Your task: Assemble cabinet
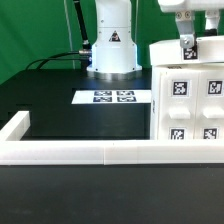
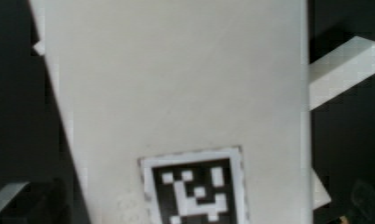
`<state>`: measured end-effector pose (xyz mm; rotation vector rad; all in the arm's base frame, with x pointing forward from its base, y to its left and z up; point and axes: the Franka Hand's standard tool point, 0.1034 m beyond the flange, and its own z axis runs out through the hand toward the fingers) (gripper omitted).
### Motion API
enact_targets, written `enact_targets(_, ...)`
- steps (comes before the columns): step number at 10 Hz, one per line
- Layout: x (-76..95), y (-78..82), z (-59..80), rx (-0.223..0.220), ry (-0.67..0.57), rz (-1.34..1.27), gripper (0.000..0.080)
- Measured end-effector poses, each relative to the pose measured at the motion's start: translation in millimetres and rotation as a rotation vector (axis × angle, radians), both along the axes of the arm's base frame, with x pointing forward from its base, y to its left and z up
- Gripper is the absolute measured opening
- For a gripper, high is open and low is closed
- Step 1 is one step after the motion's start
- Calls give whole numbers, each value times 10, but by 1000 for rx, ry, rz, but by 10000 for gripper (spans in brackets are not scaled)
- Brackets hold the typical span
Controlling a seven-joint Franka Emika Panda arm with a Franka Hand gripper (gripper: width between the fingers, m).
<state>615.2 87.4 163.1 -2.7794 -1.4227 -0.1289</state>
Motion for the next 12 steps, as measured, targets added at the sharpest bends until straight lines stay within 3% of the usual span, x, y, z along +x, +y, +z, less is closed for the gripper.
enact_targets(4, -32, -16, -106, -2, -17, -9, 797)
enact_targets(6, -26, -41, -104, -3, -18, -13, 539)
enact_targets(10, -28, -49, -111, -2, -16, -34, 541)
enact_targets(12, -28, -47, -112, 10, -8, -173, 541)
